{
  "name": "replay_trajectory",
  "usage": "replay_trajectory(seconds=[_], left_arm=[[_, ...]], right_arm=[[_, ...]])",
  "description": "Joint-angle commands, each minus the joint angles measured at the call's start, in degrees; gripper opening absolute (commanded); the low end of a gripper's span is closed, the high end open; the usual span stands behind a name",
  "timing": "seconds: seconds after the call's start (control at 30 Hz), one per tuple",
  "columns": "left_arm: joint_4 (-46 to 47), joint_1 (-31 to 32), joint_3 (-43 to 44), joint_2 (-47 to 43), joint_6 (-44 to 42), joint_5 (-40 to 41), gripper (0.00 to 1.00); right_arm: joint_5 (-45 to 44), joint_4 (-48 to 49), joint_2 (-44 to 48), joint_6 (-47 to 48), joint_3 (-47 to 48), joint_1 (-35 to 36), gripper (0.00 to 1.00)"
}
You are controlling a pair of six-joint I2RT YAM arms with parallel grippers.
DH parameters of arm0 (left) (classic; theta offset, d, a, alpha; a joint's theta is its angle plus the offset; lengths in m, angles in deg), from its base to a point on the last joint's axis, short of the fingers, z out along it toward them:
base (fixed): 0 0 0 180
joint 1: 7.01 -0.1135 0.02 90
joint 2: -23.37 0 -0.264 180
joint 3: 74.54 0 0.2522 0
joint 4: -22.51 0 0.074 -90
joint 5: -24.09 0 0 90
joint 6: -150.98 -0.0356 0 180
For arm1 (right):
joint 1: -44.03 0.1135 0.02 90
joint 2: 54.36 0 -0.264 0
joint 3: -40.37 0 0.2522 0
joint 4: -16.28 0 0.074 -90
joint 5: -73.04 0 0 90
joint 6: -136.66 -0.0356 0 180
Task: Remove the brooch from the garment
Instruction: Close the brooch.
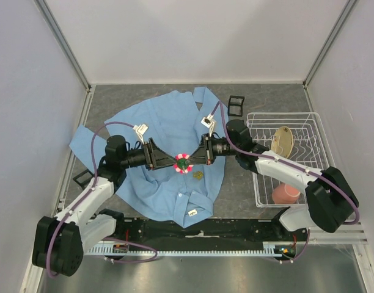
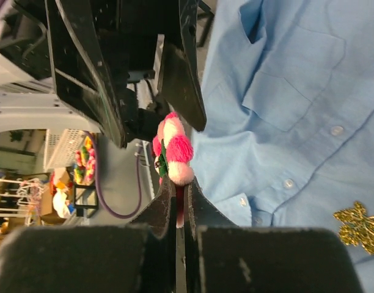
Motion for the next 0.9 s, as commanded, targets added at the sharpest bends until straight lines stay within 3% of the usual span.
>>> replay_trajectory(seconds=[0.0, 0.07, 0.1, 0.27, 0.37, 0.47, 0.5, 0.57, 0.6, 0.63, 0.7, 0.73, 0.87], left_arm=[[9.59, 2.83, 0.64, -0.35, 3.54, -4.74, 0.68], [10.64, 3.44, 0.11, -0.26, 4.41, -4.65, 0.63], [11.69, 3.53, -0.24, -0.35, 4.94, -4.82, 0.56], [12.49, 3.62, -1.30, -0.79, 5.64, -5.00, 0.53], [12.84, 3.71, -0.95, -0.26, 5.91, -4.39, 0.45], [12.93, 3.80, -0.42, 0.70, 5.82, -4.91, 0.35], [12.93, 3.88, -0.42, 0.97, 5.82, -4.91, 0.24], [12.85, 3.88, -0.51, 1.23, 6.08, -4.56, 0.14], [12.85, 3.88, -0.59, 1.23, 6.35, -4.21, 0.08], [13.02, 3.80, -0.68, 1.41, 7.13, -3.51, 0.06], [13.28, 3.80, -0.68, 1.41, 8.01, -2.63, 0.02], [13.37, 3.54, -0.68, 1.41, 8.89, -2.02, 0.02], [13.90, 3.18, -0.77, 2.28, 9.51, -1.31, 0.02]], right_arm=[[3.81, 10.55, -0.13, -7.81, -1.25, -1.15, 0.00], [3.29, 11.00, -0.39, -9.04, -1.16, -1.42, 0.00], [3.29, 11.17, -0.92, -9.31, -0.99, -1.51, 0.00], [3.72, 13.36, -2.06, -12.47, -0.90, -1.95, 0.00], [4.34, 14.07, -2.06, -13.70, -1.08, -1.95, 0.00], [4.34, 14.51, -2.06, -15.19, -0.99, -1.95, 0.00], [4.34, 14.60, -2.15, -15.55, -0.99, -1.86, 0.00], [4.17, 13.29, -2.33, -16.08, -0.46, -1.95, 0.00], [3.99, 12.33, -2.33, -15.64, 0.15, -1.86, 0.03], [3.47, 11.10, -2.15, -15.03, 0.41, -1.95, 0.23], [3.02, 6.97, -1.02, -12.49, 0.33, -2.12, 0.40], [2.67, 6.08, -0.49, -11.95, -0.02, -2.30, 0.57], [2.23, 4.14, 2.15, -9.58, -2.13, -2.30, 0.75]])
